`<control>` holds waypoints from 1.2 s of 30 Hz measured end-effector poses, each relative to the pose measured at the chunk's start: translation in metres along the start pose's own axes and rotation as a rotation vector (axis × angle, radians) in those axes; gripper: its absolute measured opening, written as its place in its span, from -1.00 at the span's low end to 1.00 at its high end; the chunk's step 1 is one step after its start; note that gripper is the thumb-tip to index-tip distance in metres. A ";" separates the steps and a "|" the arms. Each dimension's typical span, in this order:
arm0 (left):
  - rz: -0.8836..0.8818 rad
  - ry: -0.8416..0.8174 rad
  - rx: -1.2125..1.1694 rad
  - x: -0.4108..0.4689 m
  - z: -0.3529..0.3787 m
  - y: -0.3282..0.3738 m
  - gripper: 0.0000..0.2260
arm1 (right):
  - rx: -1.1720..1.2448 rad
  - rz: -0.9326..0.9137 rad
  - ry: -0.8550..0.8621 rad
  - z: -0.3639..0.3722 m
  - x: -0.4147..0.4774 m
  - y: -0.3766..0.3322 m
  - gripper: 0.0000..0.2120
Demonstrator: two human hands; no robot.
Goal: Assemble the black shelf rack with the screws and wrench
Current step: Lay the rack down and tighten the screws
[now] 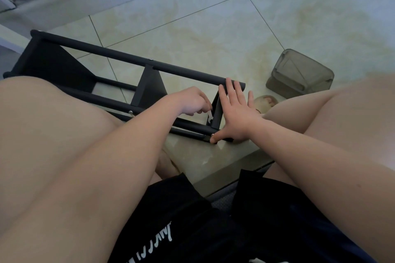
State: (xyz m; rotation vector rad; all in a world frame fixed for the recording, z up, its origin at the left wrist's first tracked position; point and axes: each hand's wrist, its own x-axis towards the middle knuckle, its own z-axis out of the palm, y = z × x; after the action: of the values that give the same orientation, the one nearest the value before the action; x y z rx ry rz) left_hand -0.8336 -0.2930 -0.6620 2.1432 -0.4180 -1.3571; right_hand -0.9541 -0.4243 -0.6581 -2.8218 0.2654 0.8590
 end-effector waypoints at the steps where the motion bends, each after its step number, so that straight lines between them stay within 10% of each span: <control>1: -0.045 -0.005 -0.063 0.001 0.002 0.001 -0.86 | 0.001 0.000 0.000 0.000 0.000 0.000 0.49; 36: -0.294 0.069 -0.409 0.011 0.019 0.012 -0.92 | 0.032 -0.003 -0.012 -0.004 -0.003 -0.002 0.49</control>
State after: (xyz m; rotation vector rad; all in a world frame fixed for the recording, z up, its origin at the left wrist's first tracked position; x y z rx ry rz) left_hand -0.8453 -0.3136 -0.6684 1.9464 0.1994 -1.3761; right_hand -0.9537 -0.4234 -0.6528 -2.7857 0.2707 0.8626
